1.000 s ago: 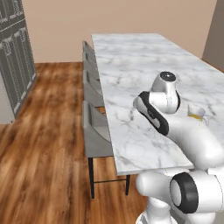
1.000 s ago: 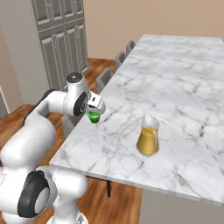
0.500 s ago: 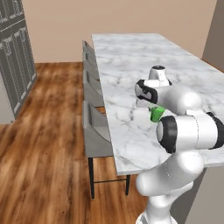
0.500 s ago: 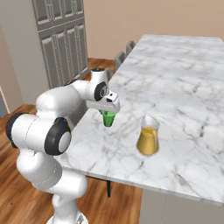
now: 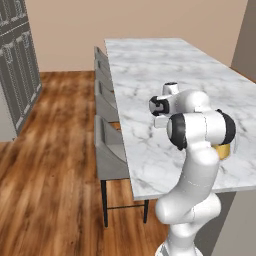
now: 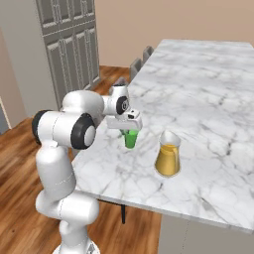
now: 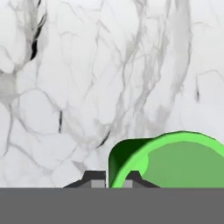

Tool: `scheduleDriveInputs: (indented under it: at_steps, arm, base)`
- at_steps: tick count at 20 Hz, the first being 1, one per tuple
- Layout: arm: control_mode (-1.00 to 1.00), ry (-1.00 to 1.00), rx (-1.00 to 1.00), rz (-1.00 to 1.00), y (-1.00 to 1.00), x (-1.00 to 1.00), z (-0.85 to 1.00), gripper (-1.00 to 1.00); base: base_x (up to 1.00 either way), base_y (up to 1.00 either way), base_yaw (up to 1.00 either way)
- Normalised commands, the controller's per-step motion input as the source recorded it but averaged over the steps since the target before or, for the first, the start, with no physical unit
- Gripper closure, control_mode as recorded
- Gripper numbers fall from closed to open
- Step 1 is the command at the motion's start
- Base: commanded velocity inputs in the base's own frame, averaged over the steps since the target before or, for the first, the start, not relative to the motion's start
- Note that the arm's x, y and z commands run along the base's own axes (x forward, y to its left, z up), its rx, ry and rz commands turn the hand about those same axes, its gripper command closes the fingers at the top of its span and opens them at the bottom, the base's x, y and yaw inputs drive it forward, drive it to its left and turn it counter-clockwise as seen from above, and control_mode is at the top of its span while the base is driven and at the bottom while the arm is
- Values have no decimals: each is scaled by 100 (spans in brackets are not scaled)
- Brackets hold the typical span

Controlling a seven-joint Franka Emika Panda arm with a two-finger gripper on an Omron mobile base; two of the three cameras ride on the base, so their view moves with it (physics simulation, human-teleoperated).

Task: Place the pitcher and cup on the dining counter for serving.

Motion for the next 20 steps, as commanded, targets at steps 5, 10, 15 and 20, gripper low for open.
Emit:
scheduleDriveInputs:
  at_steps: [5,10,15,20]
  arm:
    - [-100,7,-6,0,-7,28,-76,100]
    - [-100,1,-1,0,-3,12,-35,-100]
    - [-100,0,0,-1,0,-1,8,-100]
    - [-100,-4,0,-8,0,-63,47,-100]
  base:
    - [0,0,0]
    - [0,0,0]
    - [0,0,0]
    - [0,0,0]
